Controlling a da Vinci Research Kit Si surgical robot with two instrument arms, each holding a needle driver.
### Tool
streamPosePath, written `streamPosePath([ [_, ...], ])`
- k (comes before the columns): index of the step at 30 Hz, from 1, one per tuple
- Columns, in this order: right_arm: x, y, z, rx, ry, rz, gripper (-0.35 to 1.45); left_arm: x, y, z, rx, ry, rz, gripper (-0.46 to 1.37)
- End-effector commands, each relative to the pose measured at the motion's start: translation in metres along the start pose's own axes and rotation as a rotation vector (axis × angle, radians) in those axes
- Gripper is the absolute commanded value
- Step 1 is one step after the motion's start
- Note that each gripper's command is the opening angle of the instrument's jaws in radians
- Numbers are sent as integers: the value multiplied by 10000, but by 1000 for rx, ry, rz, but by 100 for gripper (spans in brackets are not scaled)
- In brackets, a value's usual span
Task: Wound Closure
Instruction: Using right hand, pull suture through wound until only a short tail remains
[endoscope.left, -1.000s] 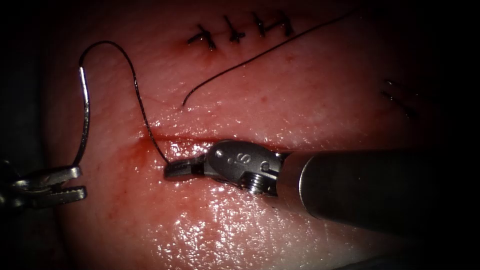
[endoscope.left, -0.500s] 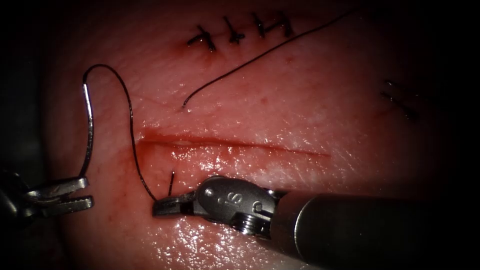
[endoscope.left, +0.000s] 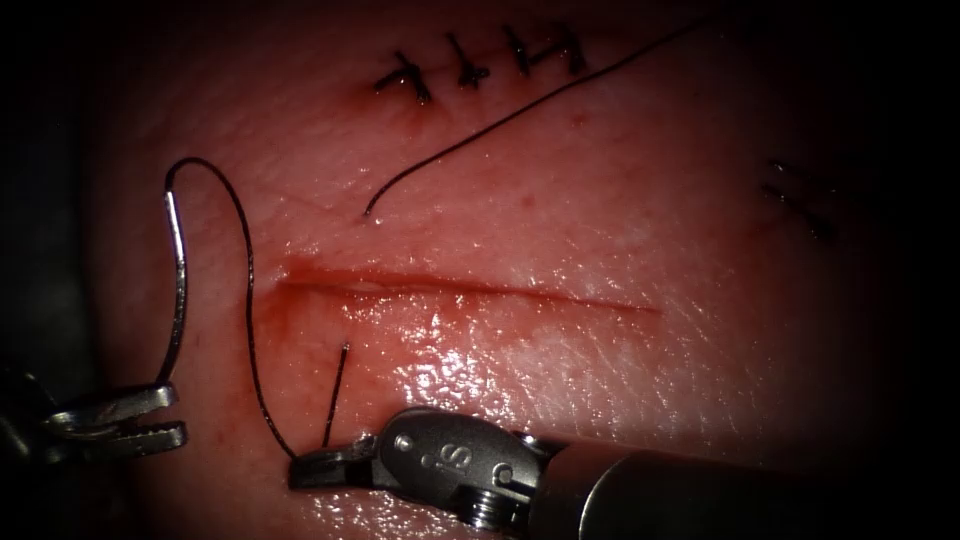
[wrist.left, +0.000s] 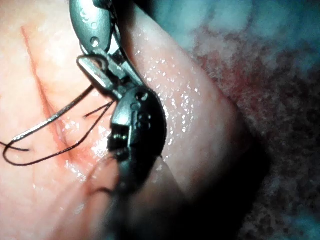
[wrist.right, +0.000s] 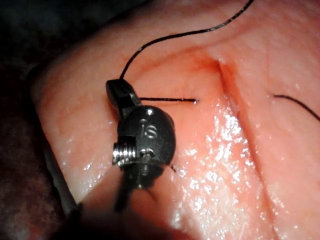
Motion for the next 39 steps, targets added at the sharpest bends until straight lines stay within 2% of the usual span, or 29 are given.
streamPosePath([
  [1, 1, -2, 1, 5, -1, -3, -35, 0, 0, 0, -8, 0, 0, -35],
  [7, 5, -8, 11, 31, 12, -29, -35, 1, -2, -5, -14, 2, -2, -35],
  [9, 5, -6, 12, 28, 21, -58, -3, 1, -5, -7, -11, -2, 2, -35],
  [11, 6, -2, 11, 15, 27, -109, 68, 1, -12, -15, 1, -16, 27, -35],
  [12, 6, -1, 10, 11, 27, -114, 74, 1, -13, -16, 3, -18, 32, -35],
  [13, 6, 1, 8, -3, 27, -141, 92, 0, -17, -19, 11, -32, 49, -35],
  [18, 6, 15, -3, -28, 44, -205, 124, -2, -36, -35, 29, -62, 59, -35],
  [27, 8, 28, -29, -47, 89, -246, 123, -5, -58, -44, 56, -99, 87, -35],
  [39, 6, 49, -47, -75, 89, -269, 122, -6, -59, -41, 63, -105, 88, -35],
])
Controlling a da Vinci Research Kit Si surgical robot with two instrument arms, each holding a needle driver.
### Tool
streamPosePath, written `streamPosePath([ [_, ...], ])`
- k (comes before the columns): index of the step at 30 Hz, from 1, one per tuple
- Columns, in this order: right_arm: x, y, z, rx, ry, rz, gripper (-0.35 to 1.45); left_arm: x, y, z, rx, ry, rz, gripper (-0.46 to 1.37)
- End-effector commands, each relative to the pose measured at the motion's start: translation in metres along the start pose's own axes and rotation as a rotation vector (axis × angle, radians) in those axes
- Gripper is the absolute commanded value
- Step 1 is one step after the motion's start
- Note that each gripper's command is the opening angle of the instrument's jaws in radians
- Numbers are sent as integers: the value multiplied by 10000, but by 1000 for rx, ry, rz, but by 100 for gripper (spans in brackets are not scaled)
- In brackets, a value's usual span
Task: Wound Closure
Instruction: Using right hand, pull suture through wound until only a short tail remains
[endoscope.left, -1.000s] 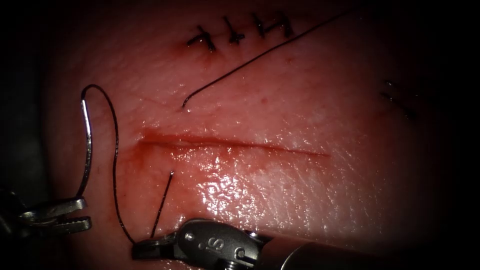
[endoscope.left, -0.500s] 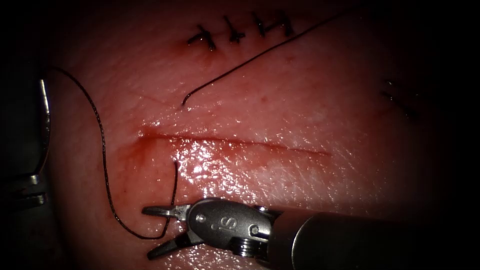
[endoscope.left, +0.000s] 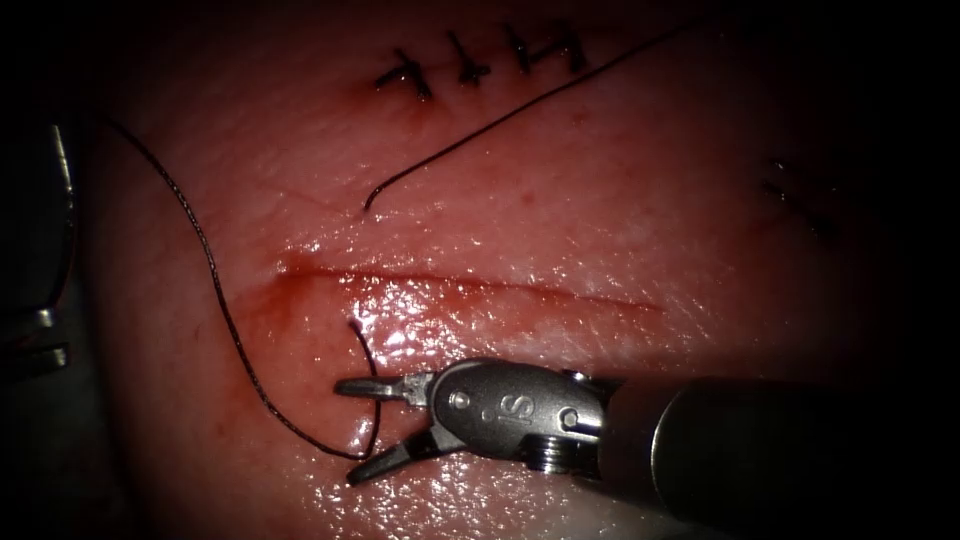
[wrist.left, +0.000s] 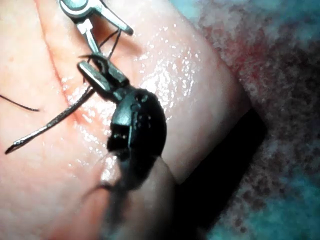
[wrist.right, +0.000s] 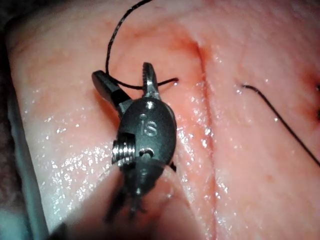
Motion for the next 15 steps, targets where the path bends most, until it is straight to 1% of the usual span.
streamPosePath([
  [1, -1, 3, 0, 0, -1, -5, 122, 0, 1, 0, -11, 0, 0, -35],
  [5, -3, 9, -1, -6, 7, -15, 121, -1, 1, 0, -13, 2, 0, -35],
  [11, -9, 23, -5, -7, 6, -27, 120, -1, 1, 0, -12, 2, 0, -35],
  [15, -9, 32, -8, -3, 8, -25, 121, -1, 0, 1, -12, 1, 0, -35],
])
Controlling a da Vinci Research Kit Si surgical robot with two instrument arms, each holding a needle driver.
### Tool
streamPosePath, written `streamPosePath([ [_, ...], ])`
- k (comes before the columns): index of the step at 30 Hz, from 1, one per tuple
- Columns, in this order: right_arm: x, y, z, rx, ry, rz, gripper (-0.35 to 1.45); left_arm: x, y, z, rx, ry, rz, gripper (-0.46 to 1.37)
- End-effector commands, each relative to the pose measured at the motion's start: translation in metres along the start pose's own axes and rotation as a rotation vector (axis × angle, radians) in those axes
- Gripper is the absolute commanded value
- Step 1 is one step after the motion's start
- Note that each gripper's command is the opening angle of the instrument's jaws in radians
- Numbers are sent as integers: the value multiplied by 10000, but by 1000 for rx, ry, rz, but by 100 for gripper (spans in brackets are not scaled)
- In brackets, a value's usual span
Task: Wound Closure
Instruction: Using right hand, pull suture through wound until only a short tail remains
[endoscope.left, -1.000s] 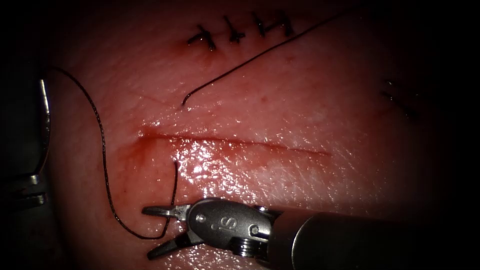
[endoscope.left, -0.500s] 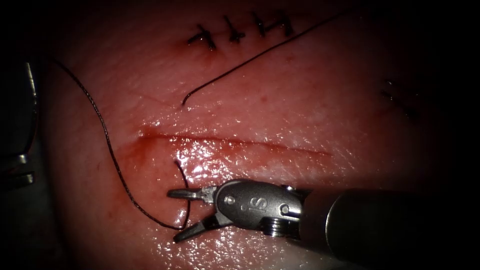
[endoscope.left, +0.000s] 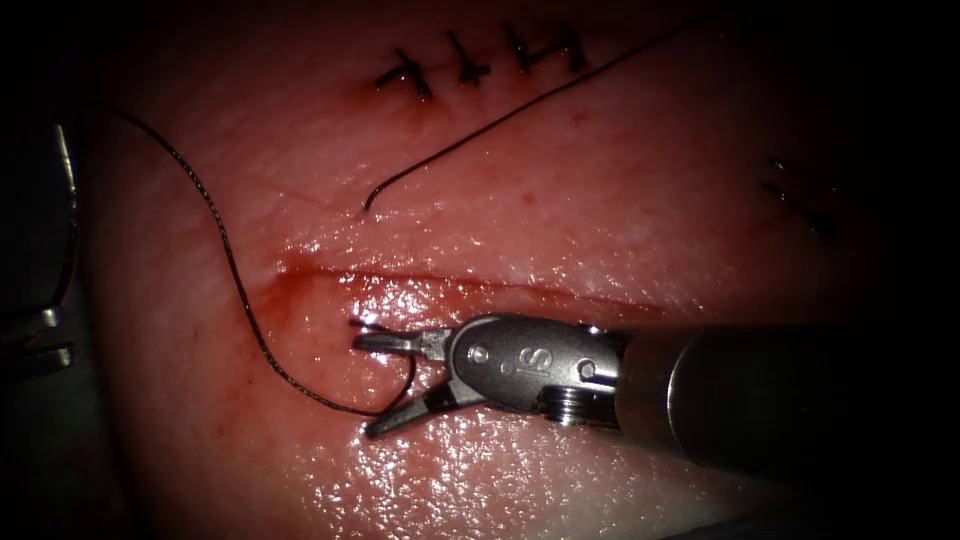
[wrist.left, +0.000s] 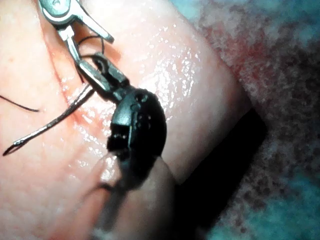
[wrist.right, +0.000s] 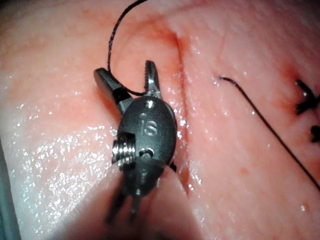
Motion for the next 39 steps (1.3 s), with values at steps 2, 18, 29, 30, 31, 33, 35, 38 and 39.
streamPosePath([
  [2, 3, 2, -4, 9, 3, 6, 124, 0, -1, 0, -10, 0, -1, -35],
  [18, 8, 0, -44, 26, 42, 0, 124, 4, -41, -14, 20, -3, 16, -35],
  [29, -20, 25, -8, 24, 53, -32, 112, 5, -40, -16, 27, -10, 20, -35],
  [30, -22, 26, -4, 28, 57, -37, 109, 5, -40, -16, 28, -10, 20, -35],
  [31, -25, 26, 2, 34, 57, -46, 107, 5, -39, -15, 29, -11, 26, -35],
  [33, -28, 25, 10, 43, 58, -46, 105, 5, -39, -14, 29, -10, 27, -35],
  [35, -30, 25, 14, 44, 57, -44, 104, 5, -38, -14, 30, -10, 28, -35],
  [38, -30, 25, 23, 42, 56, -48, 100, 6, -36, -13, 28, -6, 29, -35],
  [39, -29, 26, 24, 42, 56, -48, 98, 6, -35, -13, 28, -6, 24, -35],
])
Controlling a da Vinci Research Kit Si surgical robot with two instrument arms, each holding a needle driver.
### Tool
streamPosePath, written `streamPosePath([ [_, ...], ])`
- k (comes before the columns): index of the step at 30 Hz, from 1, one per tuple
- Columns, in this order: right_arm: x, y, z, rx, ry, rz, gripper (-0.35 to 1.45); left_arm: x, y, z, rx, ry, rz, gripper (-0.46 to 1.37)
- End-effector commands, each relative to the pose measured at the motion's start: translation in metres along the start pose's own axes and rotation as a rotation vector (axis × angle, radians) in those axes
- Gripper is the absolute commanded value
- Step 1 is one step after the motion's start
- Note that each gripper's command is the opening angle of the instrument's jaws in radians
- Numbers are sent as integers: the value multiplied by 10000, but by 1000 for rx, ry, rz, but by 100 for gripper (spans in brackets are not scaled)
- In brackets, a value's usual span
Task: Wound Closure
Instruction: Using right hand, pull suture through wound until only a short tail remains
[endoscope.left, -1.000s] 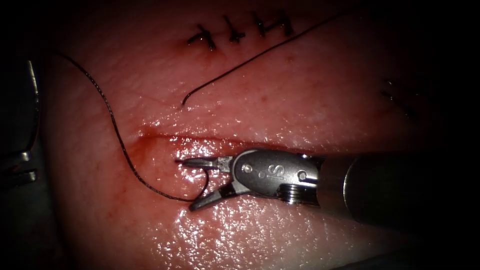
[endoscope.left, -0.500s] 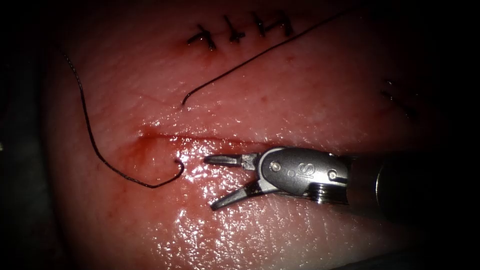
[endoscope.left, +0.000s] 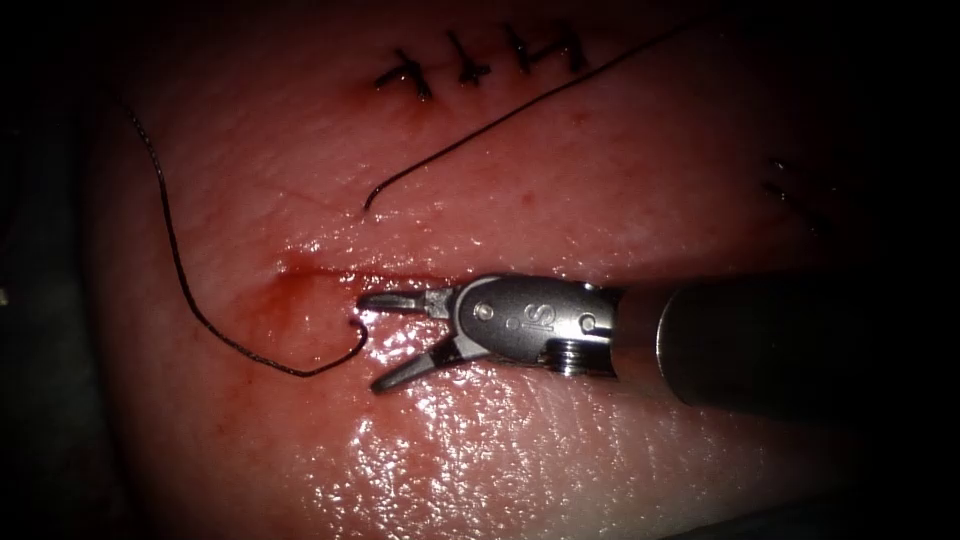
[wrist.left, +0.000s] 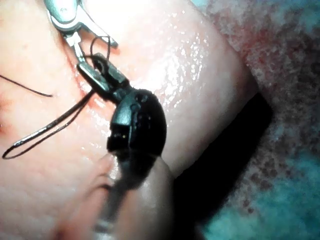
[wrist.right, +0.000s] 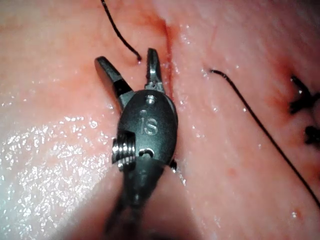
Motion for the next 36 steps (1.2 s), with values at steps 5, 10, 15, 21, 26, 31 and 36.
streamPosePath([
  [5, 0, 4, 4, 42, 9, 18, -35, -1, 2, 0, -4, 2, -1, -35],
  [10, 1, 6, 6, -14, -5, 33, -35, -1, 6, 1, -5, 7, -3, -35],
  [15, 4, 0, 5, -10, -34, 35, -35, -1, 11, 5, -11, 10, -4, -35],
  [21, 10, -27, 2, 53, -63, 23, -35, -4, 18, 14, -27, 11, -17, -35],
  [26, 19, -55, 0, 90, -71, 13, -35, -7, 24, 22, -48, -1, -36, -35],
  [31, 29, -73, 3, 119, -83, 7, -35, -10, 29, 27, -52, -16, -62, -35],
  [36, 41, -99, 9, 162, -115, -9, -35, -14, 36, 30, -61, -36, -91, -35],
])
